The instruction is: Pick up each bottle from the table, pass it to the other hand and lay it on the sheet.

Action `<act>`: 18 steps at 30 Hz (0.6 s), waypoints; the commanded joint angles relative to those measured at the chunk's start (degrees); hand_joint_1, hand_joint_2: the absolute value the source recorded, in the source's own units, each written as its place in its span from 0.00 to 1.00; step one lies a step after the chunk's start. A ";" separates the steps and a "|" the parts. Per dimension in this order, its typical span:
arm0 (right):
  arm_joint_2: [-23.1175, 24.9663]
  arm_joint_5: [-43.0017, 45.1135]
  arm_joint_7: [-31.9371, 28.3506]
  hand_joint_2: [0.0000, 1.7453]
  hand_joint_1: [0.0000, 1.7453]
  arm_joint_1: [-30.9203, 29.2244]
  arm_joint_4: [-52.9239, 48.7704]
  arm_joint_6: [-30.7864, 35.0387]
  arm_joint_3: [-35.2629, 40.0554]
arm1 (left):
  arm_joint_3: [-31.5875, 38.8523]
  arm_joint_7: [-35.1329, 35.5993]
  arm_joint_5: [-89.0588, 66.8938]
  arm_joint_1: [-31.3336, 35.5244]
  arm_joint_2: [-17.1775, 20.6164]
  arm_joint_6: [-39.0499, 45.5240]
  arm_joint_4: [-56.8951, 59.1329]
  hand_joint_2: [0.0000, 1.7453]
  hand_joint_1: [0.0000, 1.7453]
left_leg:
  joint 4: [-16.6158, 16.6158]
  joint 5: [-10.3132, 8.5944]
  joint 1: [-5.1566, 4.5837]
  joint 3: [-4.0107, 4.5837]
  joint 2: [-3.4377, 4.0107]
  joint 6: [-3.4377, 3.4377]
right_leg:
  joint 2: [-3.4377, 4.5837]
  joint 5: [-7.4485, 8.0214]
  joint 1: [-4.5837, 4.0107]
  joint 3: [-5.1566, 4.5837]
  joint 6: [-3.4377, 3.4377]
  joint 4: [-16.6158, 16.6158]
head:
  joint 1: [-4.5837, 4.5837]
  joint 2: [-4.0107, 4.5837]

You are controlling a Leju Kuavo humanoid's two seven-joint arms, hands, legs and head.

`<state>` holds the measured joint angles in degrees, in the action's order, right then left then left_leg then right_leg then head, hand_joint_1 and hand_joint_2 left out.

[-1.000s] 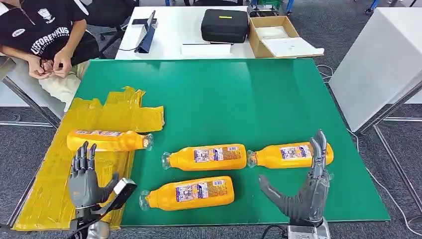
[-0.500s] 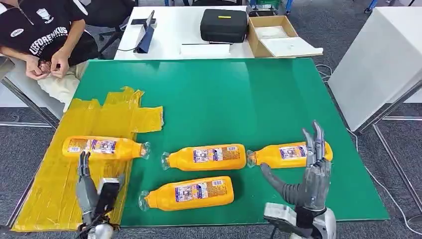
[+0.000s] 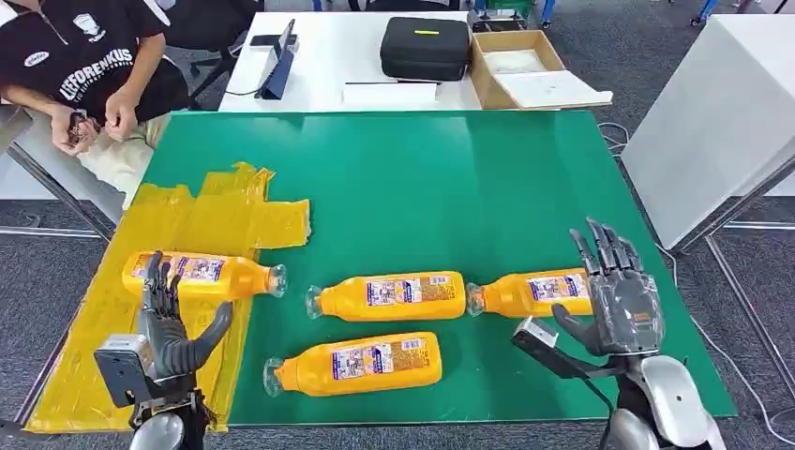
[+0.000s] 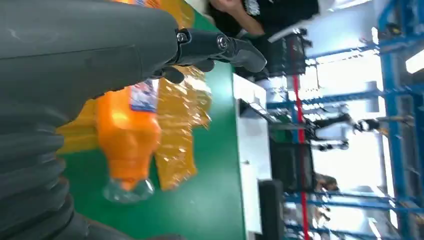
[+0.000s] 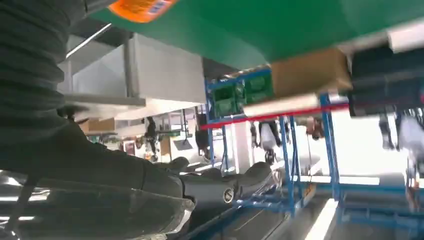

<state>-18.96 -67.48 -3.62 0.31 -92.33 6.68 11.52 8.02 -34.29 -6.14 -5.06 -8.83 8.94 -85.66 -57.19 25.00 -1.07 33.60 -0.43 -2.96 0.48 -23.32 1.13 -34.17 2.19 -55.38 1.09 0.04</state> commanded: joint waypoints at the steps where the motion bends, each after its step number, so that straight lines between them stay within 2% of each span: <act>1: -7.14 7.38 -3.33 1.00 0.00 -10.41 16.40 -12.22 1.99 | -3.03 -1.33 0.80 5.84 2.29 -1.64 6.05 1.00 0.00 | 0.04 0.02 0.06 -0.21 0.17 0.23 | 0.11 0.07 -0.06 0.20 -0.11 0.12 | 0.02 -0.02; 5: -9.17 9.75 -3.96 1.00 0.00 -14.91 23.07 -15.30 6.04 | -4.50 -2.15 1.79 7.14 2.96 -1.08 6.98 1.00 0.00 | 0.08 -0.03 0.06 -0.23 0.04 0.21 | -0.05 0.05 -0.06 0.23 -0.10 0.13 | 0.00 0.00; 8: -9.09 10.77 -4.46 1.00 0.00 -18.45 27.77 -14.31 7.94 | -5.11 -2.44 2.47 6.51 3.15 -0.45 6.87 1.00 0.00 | 0.07 -0.03 0.04 -0.24 0.22 0.11 | 0.13 0.07 -0.04 0.22 -0.08 0.11 | 0.02 -0.02; 10: -9.09 10.77 -4.46 1.00 0.00 -18.45 27.77 -14.31 7.94 | -5.11 -2.44 2.47 6.51 3.15 -0.45 6.87 1.00 0.00 | 0.06 -0.02 0.05 -0.24 0.23 0.11 | 0.13 0.07 -0.06 0.22 -0.08 0.11 | 0.02 0.00; 18: -2.65 8.36 -3.82 1.00 0.00 -28.11 43.26 -10.82 14.73 | -5.28 -2.49 3.02 6.29 2.93 0.35 6.51 1.00 0.00 | 0.09 0.01 0.10 -0.34 0.42 0.19 | 0.28 0.11 -0.10 0.30 -0.13 0.16 | 0.00 0.00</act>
<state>-27.71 -57.94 -7.19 -17.51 -66.83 -5.64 17.99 3.78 -36.89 -3.48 -0.31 -7.21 8.98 -82.68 -57.21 24.93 -1.07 33.62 -0.36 -3.06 0.48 -23.28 1.12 -34.16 2.23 -55.40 1.09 0.04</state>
